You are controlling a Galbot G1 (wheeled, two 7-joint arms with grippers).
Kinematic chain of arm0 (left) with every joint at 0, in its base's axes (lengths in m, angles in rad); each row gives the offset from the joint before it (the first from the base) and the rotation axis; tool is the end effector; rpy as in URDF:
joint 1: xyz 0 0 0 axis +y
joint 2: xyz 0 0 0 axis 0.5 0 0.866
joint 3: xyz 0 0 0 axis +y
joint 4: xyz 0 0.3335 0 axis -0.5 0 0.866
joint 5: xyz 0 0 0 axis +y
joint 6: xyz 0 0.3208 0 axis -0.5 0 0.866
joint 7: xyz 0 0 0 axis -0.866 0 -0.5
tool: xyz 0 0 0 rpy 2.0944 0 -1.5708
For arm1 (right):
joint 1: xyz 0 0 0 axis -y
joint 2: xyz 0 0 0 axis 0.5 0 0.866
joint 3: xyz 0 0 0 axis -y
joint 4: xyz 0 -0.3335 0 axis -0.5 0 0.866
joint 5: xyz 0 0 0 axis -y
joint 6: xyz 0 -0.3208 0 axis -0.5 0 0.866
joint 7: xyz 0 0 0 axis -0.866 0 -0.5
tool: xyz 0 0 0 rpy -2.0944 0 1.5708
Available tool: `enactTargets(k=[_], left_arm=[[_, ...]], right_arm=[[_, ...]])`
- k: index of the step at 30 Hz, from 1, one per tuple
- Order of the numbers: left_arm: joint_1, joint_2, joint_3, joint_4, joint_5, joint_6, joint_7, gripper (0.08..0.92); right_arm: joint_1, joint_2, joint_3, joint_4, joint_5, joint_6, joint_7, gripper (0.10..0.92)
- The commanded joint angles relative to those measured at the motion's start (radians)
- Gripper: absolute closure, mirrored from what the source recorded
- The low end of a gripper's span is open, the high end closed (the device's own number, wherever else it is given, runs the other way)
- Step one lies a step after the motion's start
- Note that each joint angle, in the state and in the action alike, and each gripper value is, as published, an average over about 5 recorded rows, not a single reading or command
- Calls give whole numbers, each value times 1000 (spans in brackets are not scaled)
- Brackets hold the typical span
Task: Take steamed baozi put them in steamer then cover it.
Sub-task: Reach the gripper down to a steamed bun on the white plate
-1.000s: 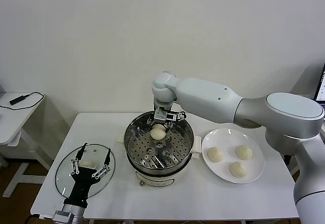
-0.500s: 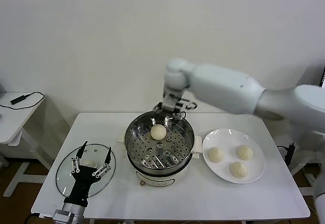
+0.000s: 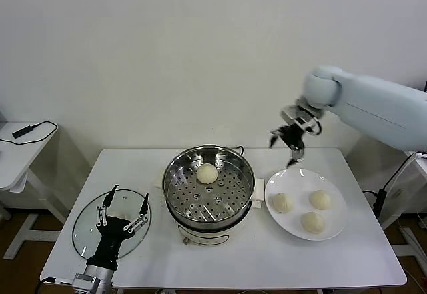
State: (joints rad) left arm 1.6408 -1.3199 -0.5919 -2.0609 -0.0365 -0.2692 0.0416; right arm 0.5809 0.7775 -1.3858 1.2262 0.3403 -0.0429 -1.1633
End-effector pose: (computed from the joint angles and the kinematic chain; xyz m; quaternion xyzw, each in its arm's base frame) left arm 0.1379 0.0640 -0.3005 0.0692 0.9888 0.1027 0.0838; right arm 0.5178 -0.1151 -0.0708 0.5901 -0.4909 0.5415 0.3429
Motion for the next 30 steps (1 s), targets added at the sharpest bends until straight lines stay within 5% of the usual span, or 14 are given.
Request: enactTargets(k=[1,30], left_arm=[[1,-3,-1,-1,2,3,-1,177],[8,-8,-8,10,2,-5,-4,177]], right_arm=[[-194,-125,-22,8,74,-115,156,203],[-345,41,81,-108,9,-114,243,203]])
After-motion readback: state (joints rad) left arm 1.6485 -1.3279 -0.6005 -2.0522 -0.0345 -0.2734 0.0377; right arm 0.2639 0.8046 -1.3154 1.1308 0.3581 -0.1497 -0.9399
